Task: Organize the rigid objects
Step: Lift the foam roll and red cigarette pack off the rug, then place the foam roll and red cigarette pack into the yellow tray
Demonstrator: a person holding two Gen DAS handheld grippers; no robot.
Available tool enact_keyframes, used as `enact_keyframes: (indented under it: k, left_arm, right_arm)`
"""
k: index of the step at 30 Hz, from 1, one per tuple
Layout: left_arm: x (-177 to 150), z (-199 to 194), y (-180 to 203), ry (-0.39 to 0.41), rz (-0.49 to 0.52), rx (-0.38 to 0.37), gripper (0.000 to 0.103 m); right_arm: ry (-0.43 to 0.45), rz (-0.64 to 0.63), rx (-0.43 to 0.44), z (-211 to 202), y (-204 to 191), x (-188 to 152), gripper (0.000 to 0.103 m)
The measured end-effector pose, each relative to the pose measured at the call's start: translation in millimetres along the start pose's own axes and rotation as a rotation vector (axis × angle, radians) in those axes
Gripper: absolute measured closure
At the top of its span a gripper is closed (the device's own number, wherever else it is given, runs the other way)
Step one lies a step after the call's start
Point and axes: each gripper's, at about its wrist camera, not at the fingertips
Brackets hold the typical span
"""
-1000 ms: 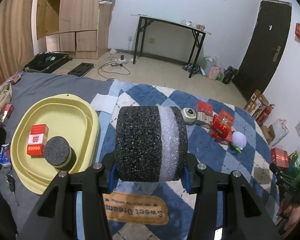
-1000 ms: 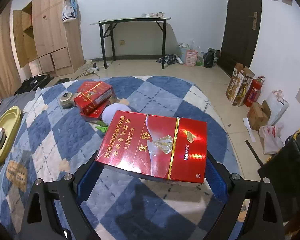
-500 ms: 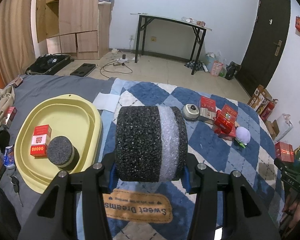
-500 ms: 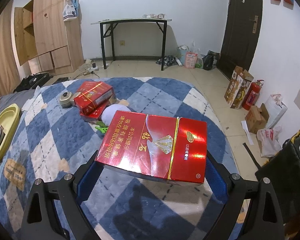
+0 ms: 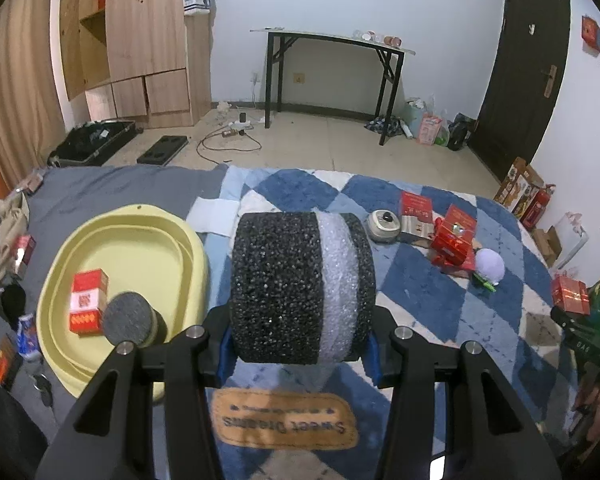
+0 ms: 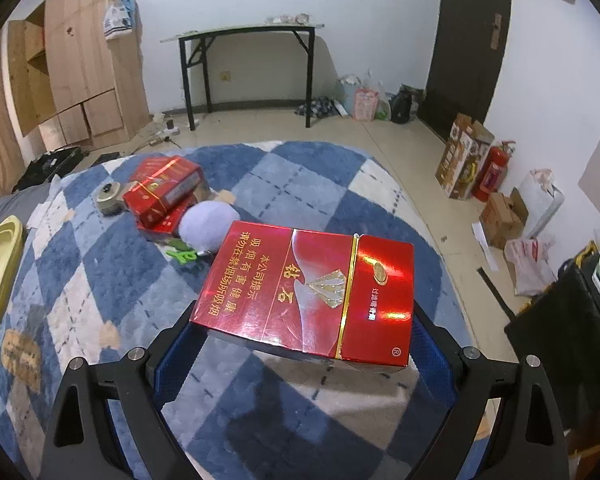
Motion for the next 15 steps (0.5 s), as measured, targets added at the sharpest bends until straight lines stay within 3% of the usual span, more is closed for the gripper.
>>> enact_keyframes:
  k: [5,9,13,15]
  left_arm:
    - [10,-4,-34,-0.005,-0.034,0.049,0.052]
    - [24,-16,-76,0.012,-0.085,0.116,0.052]
    - [24,-17,-132,-0.013,-0.147,0.259,0.052]
    - [16,-12,-167,-0.035,-0.248,0.271,0.052]
  right_arm:
    - [-0.002,0.004,0.023,2,-2,7,0.008]
    - [0.035,-0.031,0.097,-15,-30,22,0.008]
    - [0.095,-0.078,0.227,-45,-98,53,0.008]
    - [0.118,-0.131,0.321,-62,-149,68,0.008]
Point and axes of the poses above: each gripper's, at about its wrist camera, not at the fingertips, and z roughly the way its jaws point, y to its right, x to its top, and after that the axes turned 14 degrees about -x, right-handed
